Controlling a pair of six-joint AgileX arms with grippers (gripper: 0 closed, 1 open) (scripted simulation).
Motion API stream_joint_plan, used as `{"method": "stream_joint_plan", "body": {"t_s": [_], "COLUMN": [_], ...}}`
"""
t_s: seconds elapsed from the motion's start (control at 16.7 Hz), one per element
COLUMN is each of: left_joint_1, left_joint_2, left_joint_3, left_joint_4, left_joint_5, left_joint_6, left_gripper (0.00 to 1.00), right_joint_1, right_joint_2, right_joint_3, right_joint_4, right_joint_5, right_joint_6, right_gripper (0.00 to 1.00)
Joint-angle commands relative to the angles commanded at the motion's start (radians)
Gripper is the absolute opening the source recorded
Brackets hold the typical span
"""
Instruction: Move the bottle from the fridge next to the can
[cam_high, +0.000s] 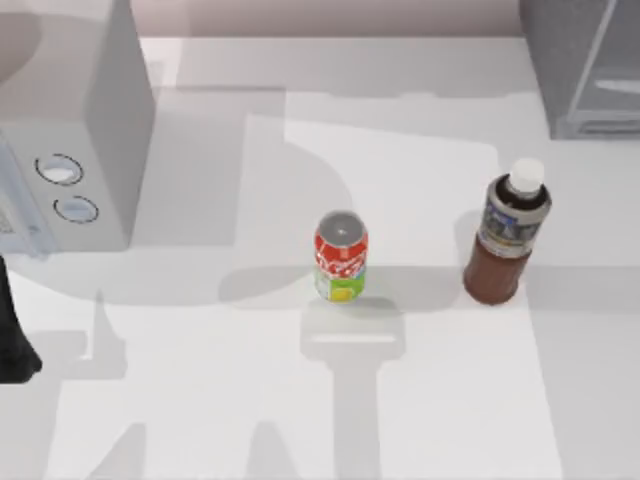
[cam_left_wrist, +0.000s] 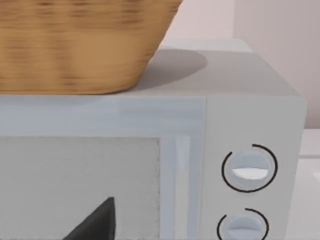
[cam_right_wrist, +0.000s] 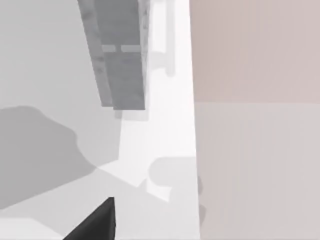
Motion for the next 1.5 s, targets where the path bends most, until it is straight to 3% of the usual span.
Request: {"method": "stream_joint_plan", "body": {"t_s": [0.3,0.54,1.2,1.5], "left_joint_1": [0.0,0.0,0.0,0.0], "left_joint_2": [0.0,0.0,0.0,0.0], "left_joint_3": [0.0,0.0,0.0,0.0], "left_joint_4": [0.0,0.0,0.0,0.0], "left_joint_5": [0.0,0.0,0.0,0.0], "left_joint_6": [0.0,0.0,0.0,0.0], "left_gripper": [1.0,1.0,1.0,1.0], "right_joint_1": [0.012,0.107,0.667,0.856], "right_joint_2": [-0.001,0.008,0.025,0.023], "right_joint_3": [-0.003,-0.006,-0.024,-0.03], "right_joint_4": [0.012,0.14,0.894,1.141], "right_joint_5": [0.002,0.02,0.165,0.212], "right_joint_6": [0.014,0.163,1.095,1.36], "right_gripper": [1.0,1.0,1.0,1.0]}}
